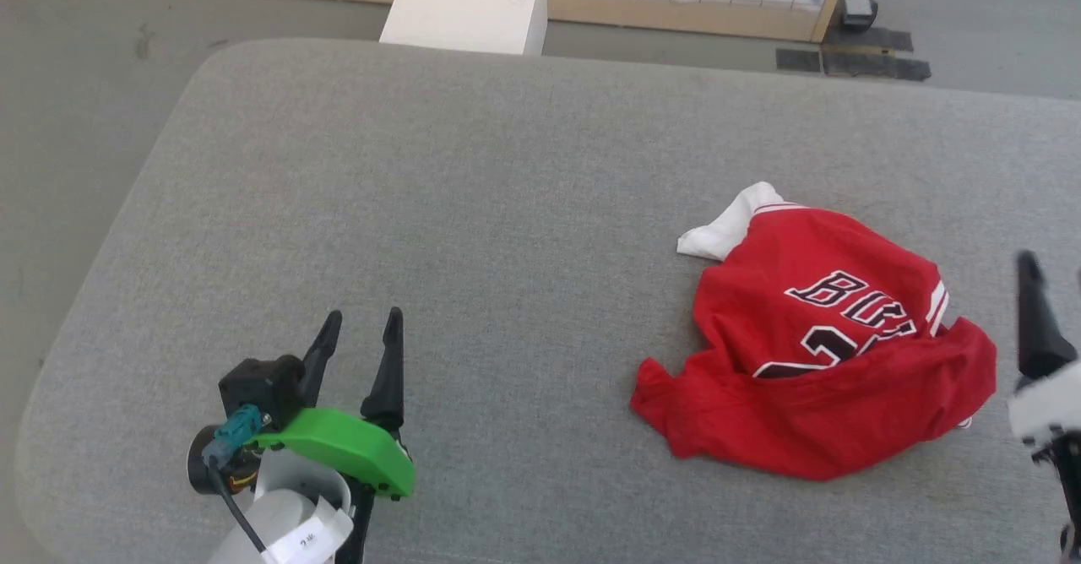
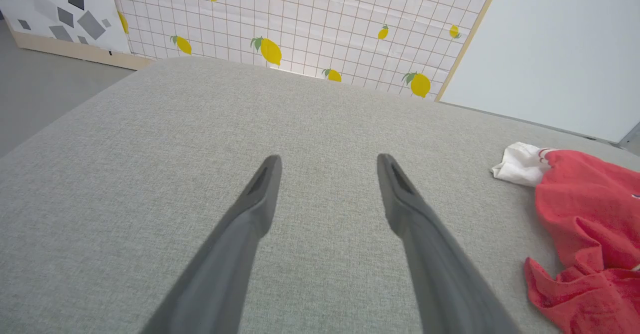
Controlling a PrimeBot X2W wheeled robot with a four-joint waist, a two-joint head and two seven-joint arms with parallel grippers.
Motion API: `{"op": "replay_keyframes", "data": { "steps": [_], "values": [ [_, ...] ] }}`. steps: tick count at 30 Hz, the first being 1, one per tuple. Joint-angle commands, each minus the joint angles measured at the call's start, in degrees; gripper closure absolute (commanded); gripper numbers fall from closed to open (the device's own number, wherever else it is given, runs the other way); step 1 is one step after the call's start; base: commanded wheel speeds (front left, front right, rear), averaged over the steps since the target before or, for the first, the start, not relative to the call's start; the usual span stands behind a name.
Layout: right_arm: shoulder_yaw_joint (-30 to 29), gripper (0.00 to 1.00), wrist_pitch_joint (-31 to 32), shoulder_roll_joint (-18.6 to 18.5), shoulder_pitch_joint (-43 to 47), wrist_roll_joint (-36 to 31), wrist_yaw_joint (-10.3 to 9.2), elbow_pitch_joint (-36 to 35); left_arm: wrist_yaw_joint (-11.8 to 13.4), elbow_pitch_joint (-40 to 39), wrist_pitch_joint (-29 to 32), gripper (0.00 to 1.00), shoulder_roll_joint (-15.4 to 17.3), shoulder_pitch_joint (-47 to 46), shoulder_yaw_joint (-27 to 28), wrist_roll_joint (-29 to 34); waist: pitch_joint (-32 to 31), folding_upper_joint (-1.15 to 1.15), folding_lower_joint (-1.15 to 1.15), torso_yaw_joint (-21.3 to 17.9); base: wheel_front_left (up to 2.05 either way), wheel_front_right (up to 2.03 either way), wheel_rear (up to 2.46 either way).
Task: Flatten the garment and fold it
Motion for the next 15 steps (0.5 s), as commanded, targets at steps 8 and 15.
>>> {"op": "replay_keyframes", "data": {
  "steps": [8, 15],
  "values": [
    [-2.69, 0.0, -6.32, 3.11, 4.98, -1.62, -0.09, -0.77, -0.13, 0.1, 1.1, 0.0, 0.03, 0.97, -1.52, -0.66, -1.59, 0.0, 0.0, -2.58, 0.0, 0.0, 0.0],
    [-1.81, 0.0, -6.02, 3.32, 4.86, -2.17, -0.09, -1.19, -1.48, 1.51, 5.79, 0.0, -2.51, -4.28, -4.87, -0.6, -0.61, 0.0, 0.0, -5.56, 0.0, 0.0, 0.0]
  ]
}}
